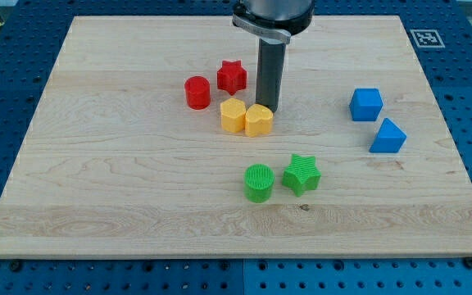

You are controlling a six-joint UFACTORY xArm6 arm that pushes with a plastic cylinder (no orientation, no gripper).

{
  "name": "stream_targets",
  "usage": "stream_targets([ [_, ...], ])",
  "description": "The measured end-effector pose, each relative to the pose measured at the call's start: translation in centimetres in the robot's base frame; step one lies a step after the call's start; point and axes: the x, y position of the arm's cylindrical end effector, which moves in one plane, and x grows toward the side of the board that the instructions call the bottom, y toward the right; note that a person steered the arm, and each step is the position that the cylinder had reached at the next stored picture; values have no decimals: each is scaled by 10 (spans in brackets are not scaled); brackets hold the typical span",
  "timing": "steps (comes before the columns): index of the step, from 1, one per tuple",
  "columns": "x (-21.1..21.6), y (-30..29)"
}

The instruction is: Move the yellow hexagon towards bottom left

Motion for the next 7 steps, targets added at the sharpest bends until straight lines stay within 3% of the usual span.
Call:
stream_targets([
  [2, 7, -50],
  [3, 36, -78],
  [5, 39, -93],
  [6, 29, -133],
  [7, -22, -148],
])
